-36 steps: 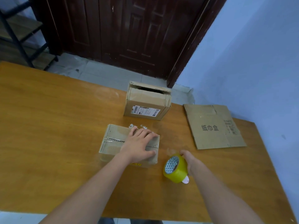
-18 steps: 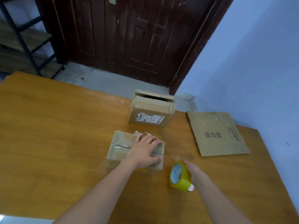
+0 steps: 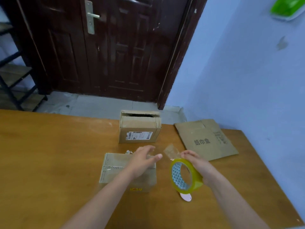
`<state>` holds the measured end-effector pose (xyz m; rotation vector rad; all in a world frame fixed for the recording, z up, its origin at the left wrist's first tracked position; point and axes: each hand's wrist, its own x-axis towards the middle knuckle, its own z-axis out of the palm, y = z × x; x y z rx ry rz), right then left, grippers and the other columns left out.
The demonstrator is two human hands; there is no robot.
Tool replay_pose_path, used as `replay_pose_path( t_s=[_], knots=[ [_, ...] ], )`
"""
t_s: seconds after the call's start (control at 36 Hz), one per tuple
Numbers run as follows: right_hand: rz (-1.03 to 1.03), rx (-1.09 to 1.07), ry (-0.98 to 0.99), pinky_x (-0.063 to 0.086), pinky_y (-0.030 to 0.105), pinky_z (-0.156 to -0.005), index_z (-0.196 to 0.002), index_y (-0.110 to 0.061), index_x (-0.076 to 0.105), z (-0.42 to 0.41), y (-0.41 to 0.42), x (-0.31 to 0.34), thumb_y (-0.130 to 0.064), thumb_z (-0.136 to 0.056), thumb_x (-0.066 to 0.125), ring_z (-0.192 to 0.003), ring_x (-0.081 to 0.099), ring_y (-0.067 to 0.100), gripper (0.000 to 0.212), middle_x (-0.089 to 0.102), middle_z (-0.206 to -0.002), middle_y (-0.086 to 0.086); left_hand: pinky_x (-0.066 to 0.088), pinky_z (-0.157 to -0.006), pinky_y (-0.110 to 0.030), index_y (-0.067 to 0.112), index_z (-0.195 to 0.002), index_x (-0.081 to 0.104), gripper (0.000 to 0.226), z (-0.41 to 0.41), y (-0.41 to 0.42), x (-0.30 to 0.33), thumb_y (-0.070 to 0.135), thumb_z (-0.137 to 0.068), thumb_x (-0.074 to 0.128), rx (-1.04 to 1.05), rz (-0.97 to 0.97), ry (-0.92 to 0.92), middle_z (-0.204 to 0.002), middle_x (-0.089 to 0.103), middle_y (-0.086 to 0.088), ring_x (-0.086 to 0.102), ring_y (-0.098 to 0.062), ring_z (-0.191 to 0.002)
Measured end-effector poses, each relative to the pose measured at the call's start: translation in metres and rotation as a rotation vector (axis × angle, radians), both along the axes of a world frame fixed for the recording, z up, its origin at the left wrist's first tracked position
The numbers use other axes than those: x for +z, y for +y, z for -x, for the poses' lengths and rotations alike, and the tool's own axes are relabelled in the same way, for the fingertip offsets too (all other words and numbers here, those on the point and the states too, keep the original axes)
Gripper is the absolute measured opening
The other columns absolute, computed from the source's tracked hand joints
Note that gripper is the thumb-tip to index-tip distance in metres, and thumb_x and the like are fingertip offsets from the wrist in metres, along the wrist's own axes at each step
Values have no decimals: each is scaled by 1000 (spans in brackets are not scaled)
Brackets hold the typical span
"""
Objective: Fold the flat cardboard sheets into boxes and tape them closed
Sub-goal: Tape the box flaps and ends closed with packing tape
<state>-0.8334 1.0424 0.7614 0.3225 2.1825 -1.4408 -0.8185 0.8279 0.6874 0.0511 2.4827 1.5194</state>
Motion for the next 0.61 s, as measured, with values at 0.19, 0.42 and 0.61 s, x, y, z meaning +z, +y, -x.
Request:
replay_pose_path(
  t_s=[0.19, 0.42, 0.61],
  knots=[
    [-23, 102, 88, 46, 23, -61, -87, -21, 63, -10, -15, 24, -23, -91, 57, -68, 57, 12, 7, 62, -72, -3, 53, -72, -26, 13, -93, 56, 27, 18, 18, 52, 37, -84, 66, -98, -416, -165, -88, 68, 1, 65, -11, -76],
    [-124, 64, 205, 48, 34, -94, -131, -19, 48, -16, -11, 35, -42, -86, 63, -109, 59, 19, 53, 56, -127, 4, 59, -58, -36, 9, -81, 55, 21, 36, 31, 67, 21, -97, 51, 30, -471, -241, -86, 61, -17, 64, -23, -68],
    [370, -115, 437, 49, 36, -96, -123, -45, 54, -32, 10, 42, -53, -50, 85, -120, 52, 24, 80, 51, -135, 9, 49, -43, -20, 8, -81, 55, 19, 51, 42, 67, 17, -97, 50, 145, -754, -495, -57, 59, -2, 55, -9, -42]
  ],
)
